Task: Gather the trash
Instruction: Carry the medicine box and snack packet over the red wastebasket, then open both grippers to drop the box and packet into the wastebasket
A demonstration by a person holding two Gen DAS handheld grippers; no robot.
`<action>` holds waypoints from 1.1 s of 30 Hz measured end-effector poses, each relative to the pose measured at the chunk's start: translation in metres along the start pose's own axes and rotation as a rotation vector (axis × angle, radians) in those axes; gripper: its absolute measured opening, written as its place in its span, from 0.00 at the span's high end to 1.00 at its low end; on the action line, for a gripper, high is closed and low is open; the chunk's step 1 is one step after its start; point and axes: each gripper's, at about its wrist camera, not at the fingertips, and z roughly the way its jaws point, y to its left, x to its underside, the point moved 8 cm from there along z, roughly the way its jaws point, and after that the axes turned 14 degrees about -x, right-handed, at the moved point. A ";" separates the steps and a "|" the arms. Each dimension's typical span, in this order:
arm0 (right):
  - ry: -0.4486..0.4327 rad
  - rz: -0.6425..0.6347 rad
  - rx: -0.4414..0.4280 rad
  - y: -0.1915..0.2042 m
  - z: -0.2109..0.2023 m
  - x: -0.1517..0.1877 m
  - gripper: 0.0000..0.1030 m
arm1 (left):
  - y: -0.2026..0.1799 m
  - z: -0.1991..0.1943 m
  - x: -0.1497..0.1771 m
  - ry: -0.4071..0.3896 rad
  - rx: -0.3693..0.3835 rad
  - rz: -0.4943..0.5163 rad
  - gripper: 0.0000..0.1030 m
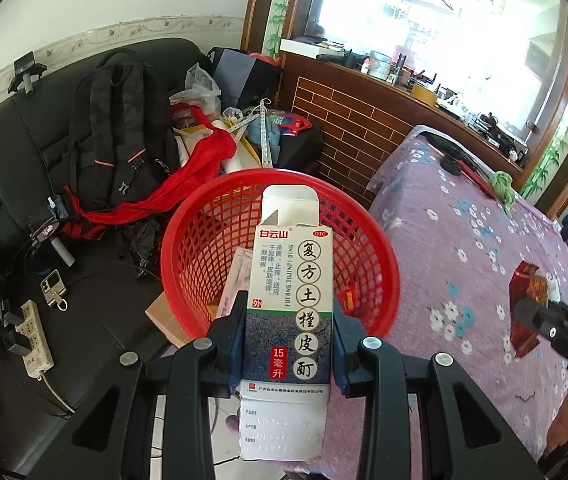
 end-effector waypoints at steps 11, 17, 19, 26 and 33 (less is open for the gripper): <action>0.024 0.048 -0.099 0.018 0.071 -0.024 0.65 | 0.011 0.045 -0.026 0.047 0.013 -0.023 0.64; 0.054 0.090 -0.119 0.014 0.105 -0.031 0.64 | 0.015 0.060 -0.032 0.064 0.003 -0.014 0.64; 0.065 0.096 -0.121 0.012 0.111 -0.030 0.63 | 0.015 0.064 -0.032 0.070 0.003 -0.006 0.64; 0.072 0.119 -0.113 0.006 0.121 -0.027 0.59 | 0.012 0.073 -0.027 0.083 0.005 0.003 0.41; 0.010 0.140 -0.084 -0.005 0.090 -0.033 0.38 | 0.012 0.056 -0.021 0.054 -0.007 -0.019 0.38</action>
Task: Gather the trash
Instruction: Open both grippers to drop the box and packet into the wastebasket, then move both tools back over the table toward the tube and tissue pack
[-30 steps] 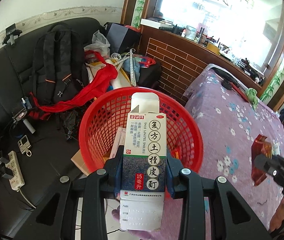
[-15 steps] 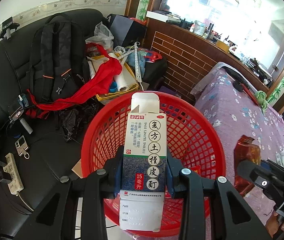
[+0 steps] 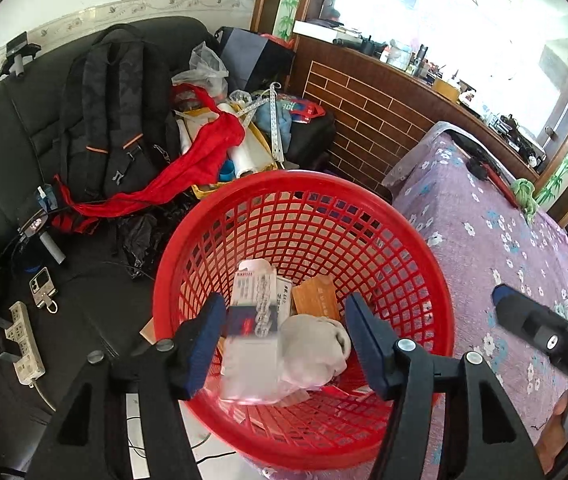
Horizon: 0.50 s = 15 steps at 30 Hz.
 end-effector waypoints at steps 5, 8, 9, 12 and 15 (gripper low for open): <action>-0.040 0.008 0.021 -0.004 -0.032 0.000 0.38 | -0.009 -0.021 0.013 -0.040 -0.020 0.005 0.33; -0.062 0.007 0.032 -0.006 -0.051 0.002 0.34 | -0.017 -0.031 0.022 -0.054 -0.038 0.021 0.31; -0.069 0.008 0.034 -0.006 -0.057 0.003 0.33 | -0.021 -0.035 0.025 -0.058 -0.046 0.028 0.31; -0.091 0.015 0.046 -0.009 -0.076 0.007 0.31 | -0.033 -0.046 0.034 -0.071 -0.061 0.050 0.27; -0.117 0.028 0.060 -0.014 -0.097 0.011 0.29 | -0.046 -0.056 0.042 -0.082 -0.075 0.073 0.26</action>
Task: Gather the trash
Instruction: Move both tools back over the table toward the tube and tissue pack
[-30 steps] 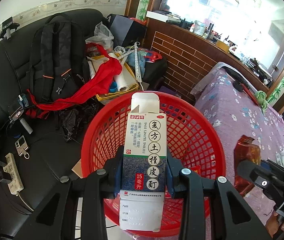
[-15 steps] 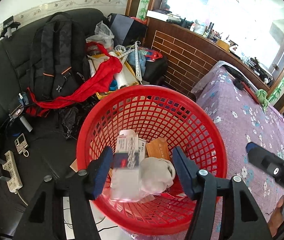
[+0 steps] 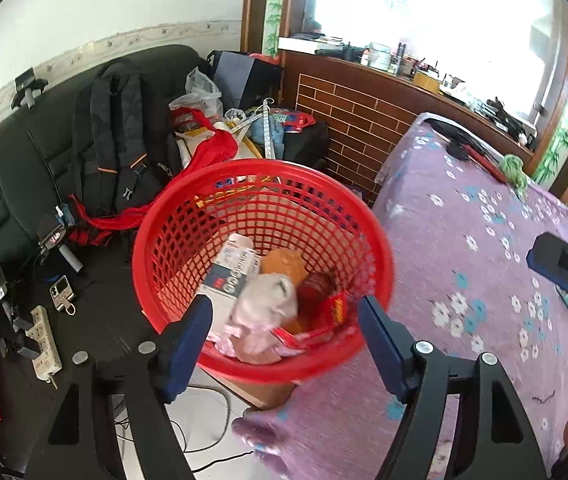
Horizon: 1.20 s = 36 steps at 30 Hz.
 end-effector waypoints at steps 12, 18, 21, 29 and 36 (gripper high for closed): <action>-0.103 0.039 0.082 -0.031 -0.089 0.012 0.14 | -0.074 -0.041 0.017 -0.040 0.080 0.097 0.17; -0.154 0.074 0.149 -0.059 -0.139 0.021 0.12 | -0.122 -0.059 0.028 -0.048 0.143 0.176 0.17; -0.179 0.097 0.202 -0.080 -0.169 0.025 0.12 | -0.144 -0.069 0.031 -0.056 0.171 0.212 0.17; -0.243 0.169 0.330 -0.136 -0.243 0.043 0.12 | -0.192 -0.086 0.042 -0.063 0.221 0.290 0.17; -0.291 0.250 0.415 -0.176 -0.300 0.069 0.12 | -0.228 -0.094 0.053 -0.062 0.262 0.342 0.17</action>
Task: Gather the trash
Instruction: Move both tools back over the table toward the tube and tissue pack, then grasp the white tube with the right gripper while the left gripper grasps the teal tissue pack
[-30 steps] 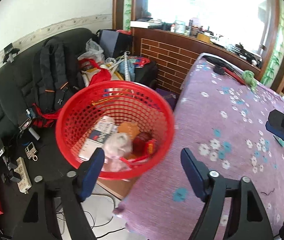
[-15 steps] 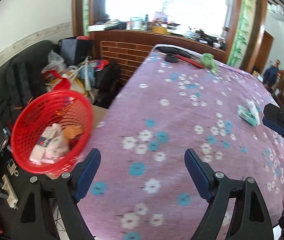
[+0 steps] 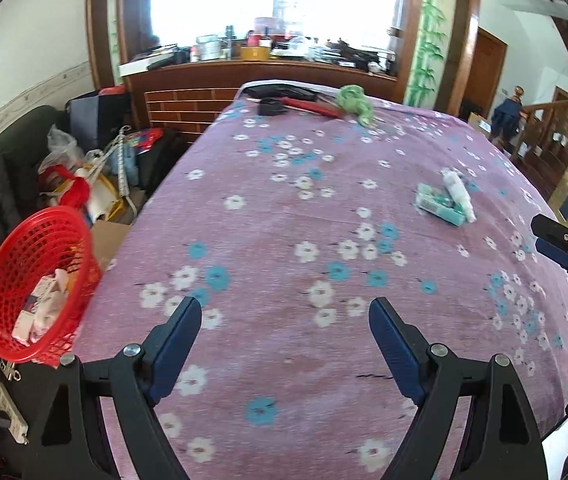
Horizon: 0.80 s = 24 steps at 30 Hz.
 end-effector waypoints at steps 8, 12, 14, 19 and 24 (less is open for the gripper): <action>-0.027 0.032 0.064 -0.035 -0.030 0.000 0.12 | -0.054 0.002 -0.006 0.010 0.084 0.055 0.17; -0.036 0.026 0.095 -0.046 -0.041 -0.007 0.12 | -0.079 0.002 -0.012 0.018 0.132 0.075 0.17; -0.040 0.011 0.113 -0.051 -0.042 -0.013 0.12 | -0.091 0.001 -0.016 0.019 0.155 0.084 0.17; -0.015 -0.018 0.115 -0.064 -0.030 -0.029 0.12 | -0.114 0.004 -0.024 0.016 0.174 0.114 0.17; 0.053 -0.017 0.088 -0.082 0.010 -0.049 0.15 | -0.126 0.020 -0.031 0.026 0.163 0.132 0.17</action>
